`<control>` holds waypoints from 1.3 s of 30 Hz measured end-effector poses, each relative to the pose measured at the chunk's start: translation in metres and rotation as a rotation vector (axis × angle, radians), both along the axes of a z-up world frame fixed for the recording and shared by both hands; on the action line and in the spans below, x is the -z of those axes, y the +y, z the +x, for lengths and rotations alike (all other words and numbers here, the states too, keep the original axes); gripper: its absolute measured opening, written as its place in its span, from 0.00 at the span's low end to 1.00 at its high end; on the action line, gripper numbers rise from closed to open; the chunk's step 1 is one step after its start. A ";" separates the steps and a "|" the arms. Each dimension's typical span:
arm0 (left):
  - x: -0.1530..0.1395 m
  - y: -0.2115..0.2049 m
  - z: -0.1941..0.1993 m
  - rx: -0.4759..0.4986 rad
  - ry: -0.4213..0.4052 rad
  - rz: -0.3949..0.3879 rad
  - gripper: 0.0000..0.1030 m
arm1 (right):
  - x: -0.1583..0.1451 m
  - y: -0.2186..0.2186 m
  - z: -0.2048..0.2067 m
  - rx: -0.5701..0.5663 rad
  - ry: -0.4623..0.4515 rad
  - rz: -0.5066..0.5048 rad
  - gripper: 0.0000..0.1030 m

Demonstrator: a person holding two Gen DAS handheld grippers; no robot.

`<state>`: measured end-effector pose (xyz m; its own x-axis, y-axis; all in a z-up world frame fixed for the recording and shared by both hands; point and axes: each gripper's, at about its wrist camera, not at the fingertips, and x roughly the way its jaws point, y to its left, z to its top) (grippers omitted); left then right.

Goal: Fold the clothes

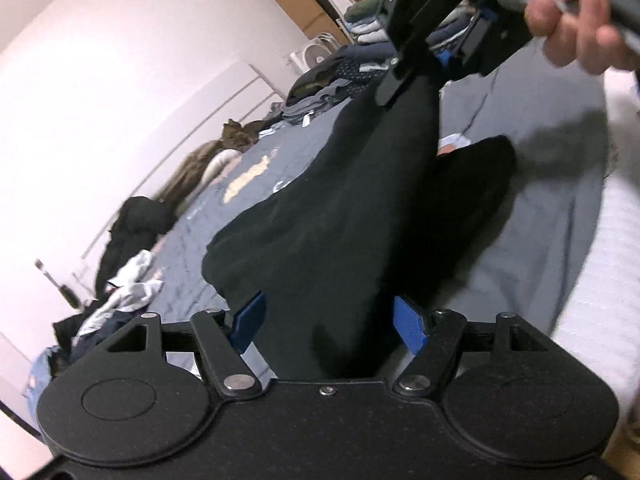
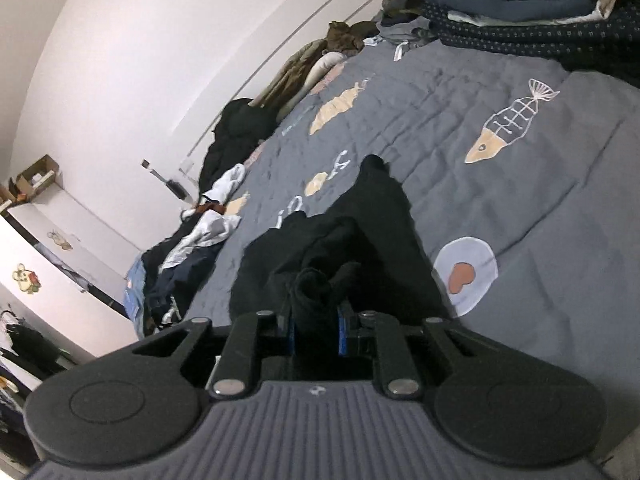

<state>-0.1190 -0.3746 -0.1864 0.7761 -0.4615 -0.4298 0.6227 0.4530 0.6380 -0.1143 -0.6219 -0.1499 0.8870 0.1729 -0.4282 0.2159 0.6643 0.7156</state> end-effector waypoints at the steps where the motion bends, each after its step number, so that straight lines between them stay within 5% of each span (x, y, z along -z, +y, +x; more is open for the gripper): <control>1: 0.004 -0.001 0.002 -0.002 -0.021 0.031 0.61 | 0.000 0.000 0.000 0.001 0.004 -0.003 0.17; 7: 0.036 0.013 0.017 -0.070 -0.222 0.288 0.59 | 0.000 0.001 -0.003 0.023 0.027 -0.058 0.17; 15: 0.027 0.016 0.011 -0.004 -0.280 0.295 0.44 | 0.001 0.008 -0.006 0.031 0.046 -0.151 0.17; 18: 0.020 0.013 0.010 -0.011 -0.300 0.257 0.49 | -0.006 0.008 -0.010 0.055 0.013 -0.201 0.17; 21: 0.037 0.009 0.009 0.030 -0.245 0.349 0.56 | 0.002 0.009 -0.005 0.051 0.075 -0.236 0.17; 26: 0.055 0.013 0.004 0.097 -0.232 0.445 0.15 | 0.022 0.010 0.006 0.021 0.201 -0.261 0.17; 39: 0.019 0.057 0.035 0.149 -0.318 0.599 0.08 | 0.027 0.045 0.014 -0.071 0.207 -0.271 0.17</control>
